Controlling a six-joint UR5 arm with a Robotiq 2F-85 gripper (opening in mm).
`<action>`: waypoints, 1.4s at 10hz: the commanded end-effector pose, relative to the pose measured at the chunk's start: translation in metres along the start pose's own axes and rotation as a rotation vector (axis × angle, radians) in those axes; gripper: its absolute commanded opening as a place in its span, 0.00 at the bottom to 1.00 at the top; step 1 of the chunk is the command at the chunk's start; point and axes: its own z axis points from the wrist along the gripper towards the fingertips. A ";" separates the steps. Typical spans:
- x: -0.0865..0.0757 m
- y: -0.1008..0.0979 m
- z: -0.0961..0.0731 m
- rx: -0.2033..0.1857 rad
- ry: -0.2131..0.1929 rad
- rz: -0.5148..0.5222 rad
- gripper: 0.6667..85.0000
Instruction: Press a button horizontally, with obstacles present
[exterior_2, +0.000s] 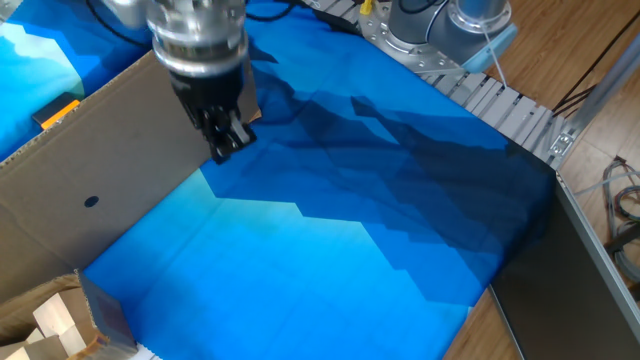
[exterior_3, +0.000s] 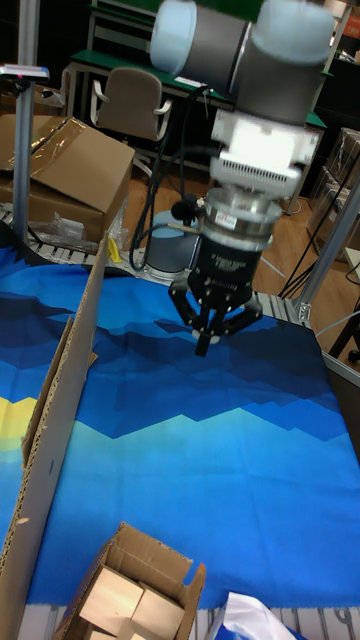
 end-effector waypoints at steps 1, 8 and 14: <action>-0.004 0.000 0.022 0.001 -0.041 -0.019 0.00; 0.011 -0.010 0.022 0.037 0.016 -0.158 0.00; 0.009 -0.013 0.025 0.030 0.001 -0.224 0.00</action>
